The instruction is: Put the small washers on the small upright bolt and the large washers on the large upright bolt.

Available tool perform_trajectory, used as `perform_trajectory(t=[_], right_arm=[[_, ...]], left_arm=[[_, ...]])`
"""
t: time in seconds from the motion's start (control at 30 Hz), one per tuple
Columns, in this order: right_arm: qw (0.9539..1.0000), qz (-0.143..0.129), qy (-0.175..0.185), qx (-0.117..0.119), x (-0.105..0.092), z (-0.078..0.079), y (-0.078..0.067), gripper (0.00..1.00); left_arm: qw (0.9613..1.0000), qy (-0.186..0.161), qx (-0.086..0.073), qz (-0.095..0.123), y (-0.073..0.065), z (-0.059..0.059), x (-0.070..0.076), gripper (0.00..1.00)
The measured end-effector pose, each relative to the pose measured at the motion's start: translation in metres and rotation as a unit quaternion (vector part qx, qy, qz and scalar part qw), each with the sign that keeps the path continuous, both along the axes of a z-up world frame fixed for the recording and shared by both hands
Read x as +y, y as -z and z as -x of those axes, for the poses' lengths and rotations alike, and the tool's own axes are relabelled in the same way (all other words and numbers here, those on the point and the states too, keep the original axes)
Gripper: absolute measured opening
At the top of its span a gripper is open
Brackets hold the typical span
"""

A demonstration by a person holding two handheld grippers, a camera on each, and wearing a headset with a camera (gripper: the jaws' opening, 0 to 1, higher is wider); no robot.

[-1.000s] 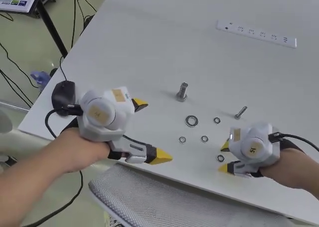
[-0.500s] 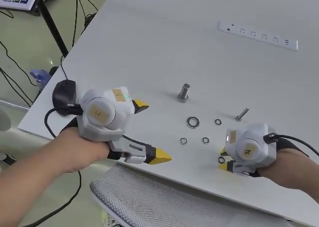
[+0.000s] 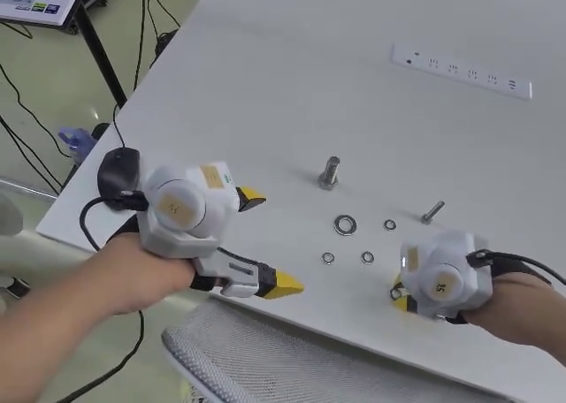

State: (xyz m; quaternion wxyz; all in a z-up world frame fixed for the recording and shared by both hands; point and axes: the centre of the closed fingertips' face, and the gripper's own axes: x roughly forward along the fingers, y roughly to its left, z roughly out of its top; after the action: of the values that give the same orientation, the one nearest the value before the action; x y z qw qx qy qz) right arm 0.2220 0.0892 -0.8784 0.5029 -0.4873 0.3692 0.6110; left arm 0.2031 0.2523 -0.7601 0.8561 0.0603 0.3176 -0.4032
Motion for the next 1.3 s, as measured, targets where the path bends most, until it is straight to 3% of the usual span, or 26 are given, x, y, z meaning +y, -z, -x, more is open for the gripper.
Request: perform_trajectory(t=[0.23, 0.63, 0.8, 0.97, 1.3], right_arm=[[1.0, 0.001, 0.005, 0.005, 0.001, -0.002, 0.0, 0.14], [0.9983, -0.01, 0.053, 0.024, -0.001, -0.007, -0.004, 0.14], [0.9977, -0.012, 0.062, 0.024, -0.009, -0.013, -0.016, 0.13], [0.9949, -0.018, 0.094, 0.032, -0.019, -0.022, -0.032, 0.13], [0.9925, -0.011, 0.12, 0.02, -0.048, -0.047, -0.054, 0.13]], left_arm=[[1.0, 0.001, 0.0, 0.002, 0.0, -0.003, 0.001, 0.76], [1.0, 0.0, 0.001, 0.002, -0.001, -0.003, 0.002, 0.75], [1.0, -0.004, -0.003, 0.007, -0.005, -0.004, 0.002, 0.75], [1.0, -0.004, -0.002, 0.008, -0.006, -0.004, 0.0, 0.75], [1.0, -0.003, -0.001, 0.008, -0.006, -0.003, -0.001, 0.74]])
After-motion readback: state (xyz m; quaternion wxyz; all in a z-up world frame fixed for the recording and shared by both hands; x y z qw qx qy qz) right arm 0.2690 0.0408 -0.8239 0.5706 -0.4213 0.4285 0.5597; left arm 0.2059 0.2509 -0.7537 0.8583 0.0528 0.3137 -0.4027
